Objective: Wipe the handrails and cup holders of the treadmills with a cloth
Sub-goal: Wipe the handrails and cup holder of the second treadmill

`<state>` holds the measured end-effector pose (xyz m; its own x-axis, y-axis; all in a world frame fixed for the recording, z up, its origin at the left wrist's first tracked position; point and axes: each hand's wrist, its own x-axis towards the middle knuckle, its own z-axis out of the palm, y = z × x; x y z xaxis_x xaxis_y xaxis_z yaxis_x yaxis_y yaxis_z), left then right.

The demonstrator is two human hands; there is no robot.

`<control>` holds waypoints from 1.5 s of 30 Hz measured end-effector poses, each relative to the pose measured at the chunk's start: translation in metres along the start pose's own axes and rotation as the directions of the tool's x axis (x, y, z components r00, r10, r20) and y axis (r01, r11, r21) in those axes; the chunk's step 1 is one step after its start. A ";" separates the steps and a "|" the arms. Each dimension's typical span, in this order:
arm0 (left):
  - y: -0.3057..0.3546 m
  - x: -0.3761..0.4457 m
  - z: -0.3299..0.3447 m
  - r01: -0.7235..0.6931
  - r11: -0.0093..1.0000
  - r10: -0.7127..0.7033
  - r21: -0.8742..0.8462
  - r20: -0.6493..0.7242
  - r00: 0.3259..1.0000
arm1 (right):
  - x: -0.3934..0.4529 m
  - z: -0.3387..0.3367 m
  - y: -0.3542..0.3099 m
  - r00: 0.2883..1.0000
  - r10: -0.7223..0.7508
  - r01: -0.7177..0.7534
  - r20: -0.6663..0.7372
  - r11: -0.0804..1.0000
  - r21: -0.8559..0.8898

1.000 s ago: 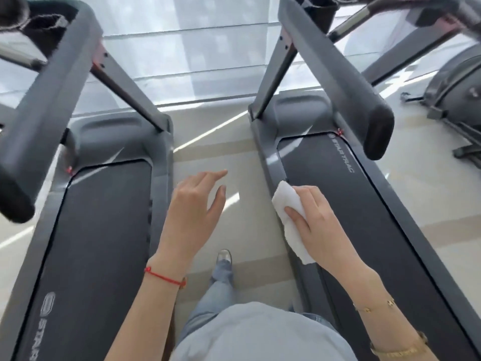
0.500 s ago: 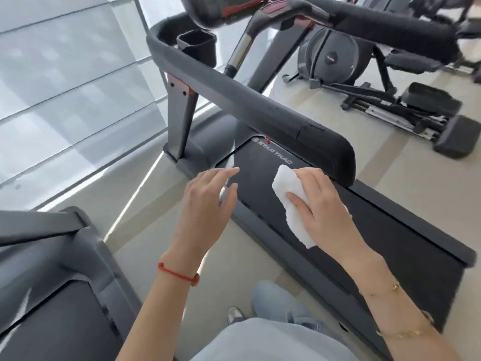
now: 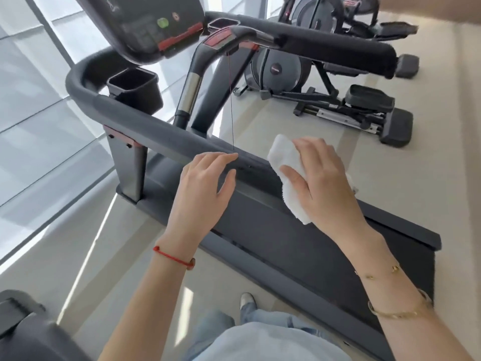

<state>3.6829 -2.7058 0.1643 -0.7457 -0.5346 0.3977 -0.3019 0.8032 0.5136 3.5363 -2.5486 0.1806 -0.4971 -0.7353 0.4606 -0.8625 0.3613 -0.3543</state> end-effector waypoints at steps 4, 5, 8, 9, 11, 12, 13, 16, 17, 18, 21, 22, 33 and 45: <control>-0.017 0.028 0.006 -0.006 1.000 0.007 -0.006 0.039 0.999 | 0.015 0.024 0.007 0.955 0.100 -0.070 0.280 0.991 -0.117; -0.022 0.034 0.007 -0.013 1.000 0.013 -0.013 0.051 0.999 | 0.015 0.028 0.009 0.948 0.123 -0.091 0.295 0.989 -0.119; -0.039 0.051 0.007 -0.031 0.999 0.033 -0.021 0.089 0.995 | 0.017 0.037 0.008 0.953 0.188 -0.154 0.236 0.976 -0.156; -0.046 0.056 0.006 -0.038 0.999 0.040 -0.023 0.102 0.994 | 0.021 0.043 0.003 0.956 0.187 -0.145 0.224 0.971 -0.192; -0.060 0.066 0.004 -0.063 0.998 0.064 -0.016 0.123 0.990 | 0.040 0.059 -0.013 0.958 0.177 -0.124 0.228 0.966 -0.228; -0.067 0.071 0.002 -0.078 0.997 0.078 -0.009 0.133 0.988 | 0.052 0.069 -0.022 0.954 0.177 -0.120 0.240 0.965 -0.232; -0.074 0.075 0.000 -0.095 0.996 0.094 -0.005 0.145 0.985 | 0.062 0.079 -0.030 0.953 0.176 -0.118 0.248 0.965 -0.234; -0.093 0.090 -0.004 -0.147 0.989 0.143 0.001 0.214 0.966 | 0.070 0.090 -0.040 0.960 0.198 -0.144 0.198 0.956 -0.257; -0.098 0.095 -0.005 -0.165 0.986 0.161 -0.001 0.240 0.957 | 0.063 0.087 -0.040 0.964 0.211 -0.165 0.161 0.952 -0.259; -0.103 0.099 -0.005 -0.187 0.982 0.182 -0.006 0.264 0.947 | 0.053 0.082 -0.038 0.964 0.234 -0.195 0.127 0.946 -0.260; -0.113 0.110 -0.004 -0.257 0.966 0.257 -0.043 0.316 0.913 | 0.031 0.071 -0.033 0.927 0.375 -0.348 0.032 0.887 -0.305; -0.117 0.112 -0.004 -0.275 0.960 0.277 -0.053 0.329 0.903 | 0.032 0.073 -0.034 0.905 0.426 -0.402 0.003 0.854 -0.330; -0.139 0.124 -0.005 -0.378 0.909 0.416 -0.174 0.366 0.832 | 0.055 0.118 -0.070 0.909 0.359 -0.415 -0.212 0.824 -0.386; -0.111 0.116 0.004 -0.381 0.894 0.446 -0.237 0.367 0.817 | 0.050 0.127 -0.065 0.904 0.270 -0.383 -0.332 0.856 -0.348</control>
<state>3.6271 -2.8557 0.1501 -0.9614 0.0178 0.2744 0.1552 0.8590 0.4879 3.5797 -2.6822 0.1234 -0.7137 -0.3769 0.5904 -0.5802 0.7904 -0.1967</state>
